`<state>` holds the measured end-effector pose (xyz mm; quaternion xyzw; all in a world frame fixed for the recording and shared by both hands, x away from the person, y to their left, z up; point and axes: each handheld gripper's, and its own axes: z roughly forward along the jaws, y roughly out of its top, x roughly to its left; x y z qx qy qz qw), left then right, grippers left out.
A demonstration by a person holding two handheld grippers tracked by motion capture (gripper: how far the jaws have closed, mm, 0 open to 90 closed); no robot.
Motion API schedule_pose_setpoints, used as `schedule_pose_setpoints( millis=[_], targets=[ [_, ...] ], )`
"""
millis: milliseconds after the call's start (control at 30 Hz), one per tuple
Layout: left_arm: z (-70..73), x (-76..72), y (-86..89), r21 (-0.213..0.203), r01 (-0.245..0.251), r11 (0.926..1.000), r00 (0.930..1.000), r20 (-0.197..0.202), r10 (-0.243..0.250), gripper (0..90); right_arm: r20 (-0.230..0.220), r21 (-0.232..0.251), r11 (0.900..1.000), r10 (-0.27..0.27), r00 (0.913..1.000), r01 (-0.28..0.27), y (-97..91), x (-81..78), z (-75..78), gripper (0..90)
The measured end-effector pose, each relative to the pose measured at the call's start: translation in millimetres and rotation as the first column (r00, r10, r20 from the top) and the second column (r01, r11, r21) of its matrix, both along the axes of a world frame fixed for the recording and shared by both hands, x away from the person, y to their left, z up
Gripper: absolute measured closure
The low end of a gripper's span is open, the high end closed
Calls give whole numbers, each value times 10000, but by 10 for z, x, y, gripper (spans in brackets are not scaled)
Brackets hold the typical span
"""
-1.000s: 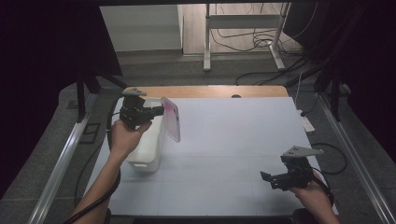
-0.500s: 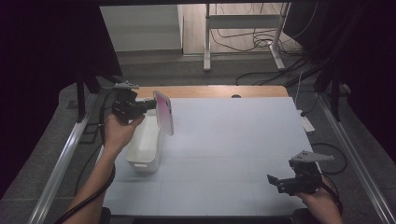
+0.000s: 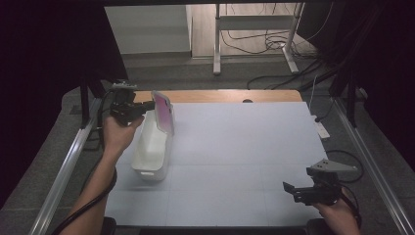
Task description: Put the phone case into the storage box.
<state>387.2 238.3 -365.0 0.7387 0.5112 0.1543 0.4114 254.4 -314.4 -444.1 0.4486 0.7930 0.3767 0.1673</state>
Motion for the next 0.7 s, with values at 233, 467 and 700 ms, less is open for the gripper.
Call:
schedule_pose_setpoints(
  millis=[233,467,700],
  targets=[
    [-20,85,68,-16,-418,9991,9991,23,418,882,91,-43,10000,67,9999,-66,3,-7,1,0],
    [-47,167,97,62,-831,9965,9965,74,831,882,132,-32,10000,91,9999,-91,3,-12,2,0],
    [-111,270,154,107,-1316,9912,9913,32,1316,882,68,-81,9999,149,9999,-149,9,-7,-2,0]
  ],
)
